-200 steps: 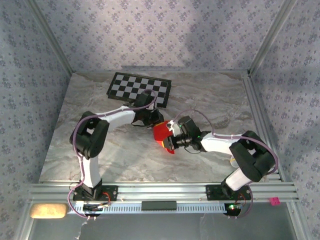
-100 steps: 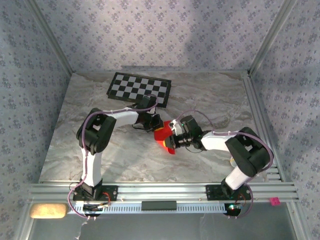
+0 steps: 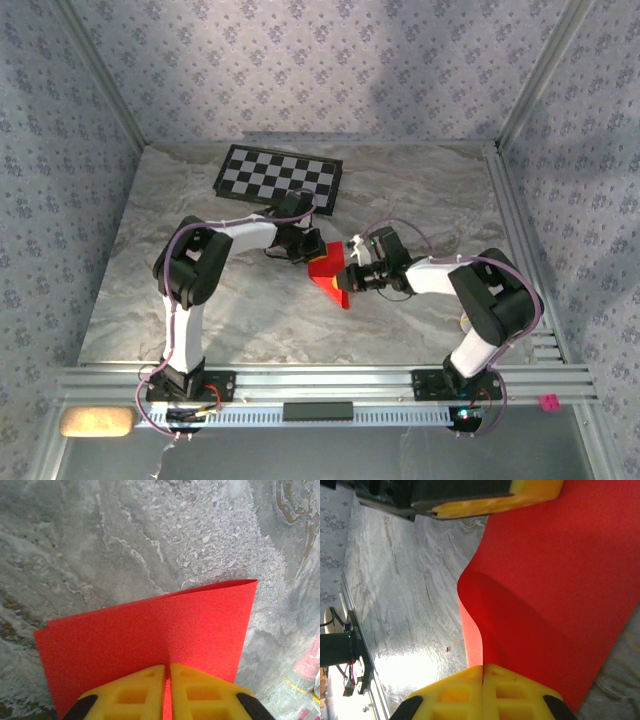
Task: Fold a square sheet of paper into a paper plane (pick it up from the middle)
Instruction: Third fold the triangle at the center of the table.
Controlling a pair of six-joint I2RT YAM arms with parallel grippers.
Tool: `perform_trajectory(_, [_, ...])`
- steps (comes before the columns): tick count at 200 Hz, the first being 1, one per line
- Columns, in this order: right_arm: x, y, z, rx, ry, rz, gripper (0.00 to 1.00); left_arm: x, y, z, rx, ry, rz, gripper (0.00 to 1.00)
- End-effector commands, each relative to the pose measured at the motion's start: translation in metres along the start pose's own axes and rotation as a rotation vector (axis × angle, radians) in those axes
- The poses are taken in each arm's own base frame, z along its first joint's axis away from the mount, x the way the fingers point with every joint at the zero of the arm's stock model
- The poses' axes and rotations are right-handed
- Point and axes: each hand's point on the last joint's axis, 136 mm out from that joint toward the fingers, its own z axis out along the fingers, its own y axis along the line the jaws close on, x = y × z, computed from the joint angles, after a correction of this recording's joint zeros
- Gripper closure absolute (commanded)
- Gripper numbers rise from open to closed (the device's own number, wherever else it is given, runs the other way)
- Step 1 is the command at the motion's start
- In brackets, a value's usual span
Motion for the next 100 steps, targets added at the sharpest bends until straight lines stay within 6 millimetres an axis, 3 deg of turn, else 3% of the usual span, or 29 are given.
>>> perform_trajectory(1, [-0.0006,-0.0038,-0.0010,-0.001,0.030,-0.005,1.00,0.0043,0.0198,0.0067,-0.070,0.019,-0.017,0.87])
perform_trajectory(100, [-0.0063,-0.0124,0.0047,0.013,0.073,-0.010,1.00,0.0041,0.0218,0.0085,-0.079,0.023,-0.012,0.87])
